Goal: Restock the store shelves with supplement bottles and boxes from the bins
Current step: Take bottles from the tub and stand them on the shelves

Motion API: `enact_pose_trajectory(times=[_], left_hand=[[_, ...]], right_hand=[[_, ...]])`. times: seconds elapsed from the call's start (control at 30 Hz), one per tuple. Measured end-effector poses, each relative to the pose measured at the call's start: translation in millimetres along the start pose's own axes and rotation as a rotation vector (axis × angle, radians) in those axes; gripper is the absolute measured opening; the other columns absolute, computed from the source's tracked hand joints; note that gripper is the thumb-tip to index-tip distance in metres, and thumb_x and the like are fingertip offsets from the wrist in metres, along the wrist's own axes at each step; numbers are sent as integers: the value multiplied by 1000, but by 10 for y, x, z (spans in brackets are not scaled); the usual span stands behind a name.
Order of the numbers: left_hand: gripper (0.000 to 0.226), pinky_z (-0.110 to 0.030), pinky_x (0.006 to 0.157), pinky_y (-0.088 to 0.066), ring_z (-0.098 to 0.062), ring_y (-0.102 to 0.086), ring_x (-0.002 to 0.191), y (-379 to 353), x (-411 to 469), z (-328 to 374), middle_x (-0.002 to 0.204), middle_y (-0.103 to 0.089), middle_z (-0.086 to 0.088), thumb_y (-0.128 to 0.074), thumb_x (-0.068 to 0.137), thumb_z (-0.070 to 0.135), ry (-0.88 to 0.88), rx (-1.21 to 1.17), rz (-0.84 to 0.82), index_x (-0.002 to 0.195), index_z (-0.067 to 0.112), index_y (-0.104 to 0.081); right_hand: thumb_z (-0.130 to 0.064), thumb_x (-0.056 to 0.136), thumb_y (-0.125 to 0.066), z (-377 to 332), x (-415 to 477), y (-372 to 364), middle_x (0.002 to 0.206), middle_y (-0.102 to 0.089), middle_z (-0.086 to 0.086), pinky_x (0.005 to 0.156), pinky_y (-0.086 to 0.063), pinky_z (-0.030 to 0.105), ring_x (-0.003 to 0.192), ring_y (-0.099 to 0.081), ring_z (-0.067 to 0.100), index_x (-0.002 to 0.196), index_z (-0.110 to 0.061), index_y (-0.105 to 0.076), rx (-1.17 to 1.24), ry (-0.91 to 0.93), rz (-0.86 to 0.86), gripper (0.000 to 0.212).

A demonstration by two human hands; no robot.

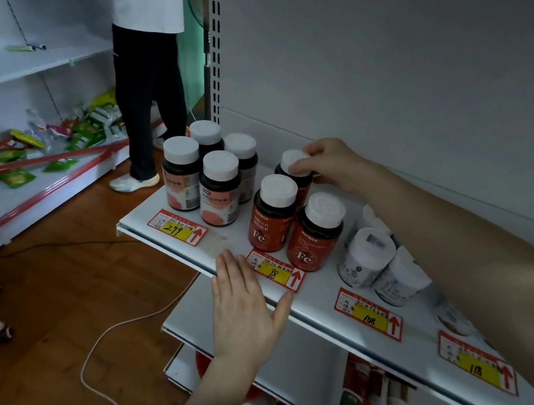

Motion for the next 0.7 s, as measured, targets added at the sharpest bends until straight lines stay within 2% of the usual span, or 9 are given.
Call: enact_pose_trajectory(times=[0.13,0.23,0.37,0.43,0.5,0.57,0.7], left_hand=[[92,-49,102,-26,-40,-38,130,3,8,3,137,-41,-30,-12,90,66,-7,-4,15,129,-10,-45],[91,-49,102,-27,-40,-39,130,1,5,4,137,-42,-30,-13,90,66,-19,-1,25,129,-10,-45],[90,-48,102,-26,-40,-39,130,5,5,-3,137,-42,-29,-16,89,66,-26,-4,47,129,-10,-45],[87,-49,102,-29,-40,-40,129,53,-14,6,136,-42,-30,-17,91,63,-33,-21,75,130,-10,-44],[80,-52,101,-30,-42,-41,127,151,-95,76,135,-43,-31,-15,94,57,-80,-42,128,131,-8,-43],[71,-51,100,-33,-42,-44,125,269,-268,231,133,-46,-30,-19,95,52,-186,-64,206,131,-4,-42],[51,-45,94,-45,-36,-54,113,432,-817,667,122,-57,-24,-41,88,40,-454,-153,342,123,3,-45]], right_hand=[[-13,76,-72,34,3,9,96,-54,0,87,-45,34,99,-52,18,110,-12,-53,-36,-20,-43,39],[-17,80,-69,76,11,11,121,-54,6,95,-46,37,111,-53,21,126,-9,-48,24,-39,-33,51],[-23,89,-58,12,-64,103,138,-45,5,96,-37,27,125,-44,19,135,-12,-43,-111,90,54,50],[-22,90,-55,-77,-180,232,138,-48,6,101,-35,25,126,-45,17,132,-11,-48,-206,226,170,44],[-22,91,-54,-130,-365,371,132,-54,5,99,-34,22,122,-49,16,125,-10,-55,-285,321,256,36],[-22,91,-54,-114,-576,523,128,-58,3,94,-33,17,119,-51,15,119,-11,-60,-357,382,311,31],[-23,91,-53,68,-1146,860,123,-61,1,85,-30,10,116,-53,14,115,-12,-62,-437,451,404,28]])
Point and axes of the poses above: each hand's wrist, its own x-axis towards the middle knuckle, its own y-axis out of the back of the hand, z = x × y, the point moved 6 cm from there along x, towards the middle knuckle
